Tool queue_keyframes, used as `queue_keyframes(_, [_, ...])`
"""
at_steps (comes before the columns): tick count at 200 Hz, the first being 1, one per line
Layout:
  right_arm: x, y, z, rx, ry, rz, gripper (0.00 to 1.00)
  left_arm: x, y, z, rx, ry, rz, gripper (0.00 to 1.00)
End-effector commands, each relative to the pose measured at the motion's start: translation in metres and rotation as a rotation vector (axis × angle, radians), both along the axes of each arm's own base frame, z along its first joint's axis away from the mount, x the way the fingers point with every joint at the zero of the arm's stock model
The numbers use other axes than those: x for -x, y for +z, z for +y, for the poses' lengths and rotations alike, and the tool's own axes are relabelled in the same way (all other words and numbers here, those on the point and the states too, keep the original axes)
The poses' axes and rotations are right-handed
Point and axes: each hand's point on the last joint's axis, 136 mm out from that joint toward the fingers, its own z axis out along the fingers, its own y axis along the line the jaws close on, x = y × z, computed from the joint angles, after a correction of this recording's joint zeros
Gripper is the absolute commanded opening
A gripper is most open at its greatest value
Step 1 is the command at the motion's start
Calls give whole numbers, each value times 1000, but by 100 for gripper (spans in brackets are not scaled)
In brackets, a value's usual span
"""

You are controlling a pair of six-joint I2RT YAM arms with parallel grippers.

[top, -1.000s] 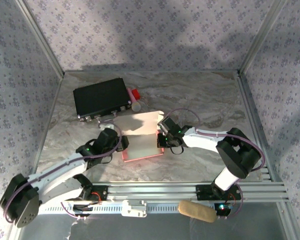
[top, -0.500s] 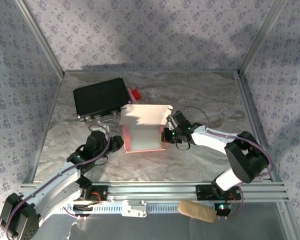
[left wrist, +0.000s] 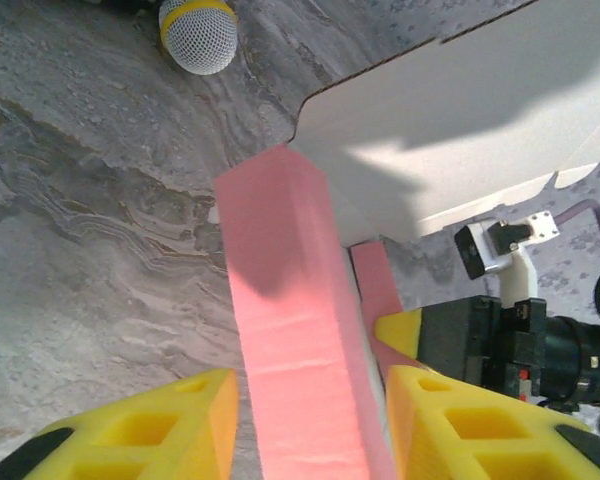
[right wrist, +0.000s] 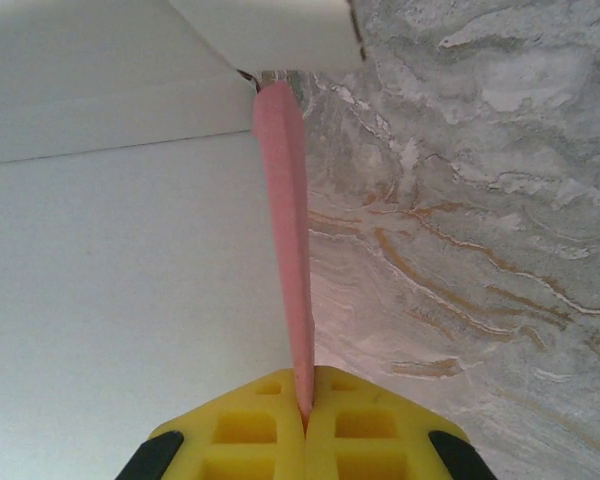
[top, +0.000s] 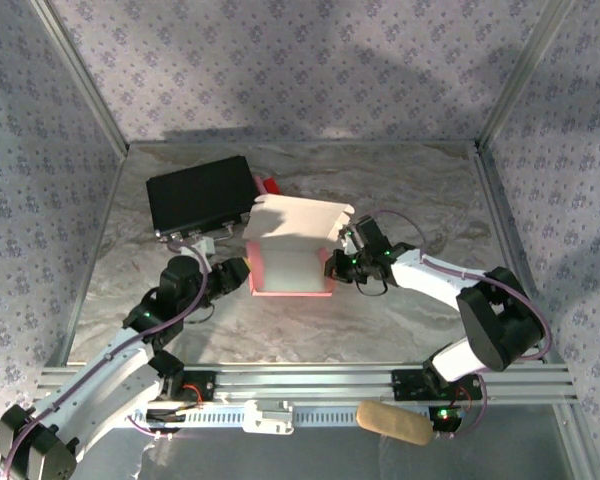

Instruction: Fold the paper box

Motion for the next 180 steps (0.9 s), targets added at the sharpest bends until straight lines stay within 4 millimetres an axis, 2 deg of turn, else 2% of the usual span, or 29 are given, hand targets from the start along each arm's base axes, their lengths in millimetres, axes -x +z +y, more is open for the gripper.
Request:
queue_keyframes(1, [4,18,6,-76,17,7,0,-4,21,-6,65,-11,-30,50])
queue_keyframes(23, [3,24,4,-107,16,14,0,-7,25,-6,77,-8,-14,52])
queue_keyframes(40, [3,29,5,-124,18,12,0,-9,28,-9,99,-16,-13,58])
queue_keyframes(64, [4,32,6,-139,16,13,0,-13,29,-15,131,-28,-9,59])
queue_keyframes(91, [3,32,6,-155,13,17,0,-13,29,-16,140,-31,-6,54])
queue_keyframes(130, [3,34,6,-162,8,17,0,-14,27,-17,144,-31,-6,41])
queue_keyframes(180, [1,35,6,-162,3,10,0,-12,15,-20,115,-53,35,36])
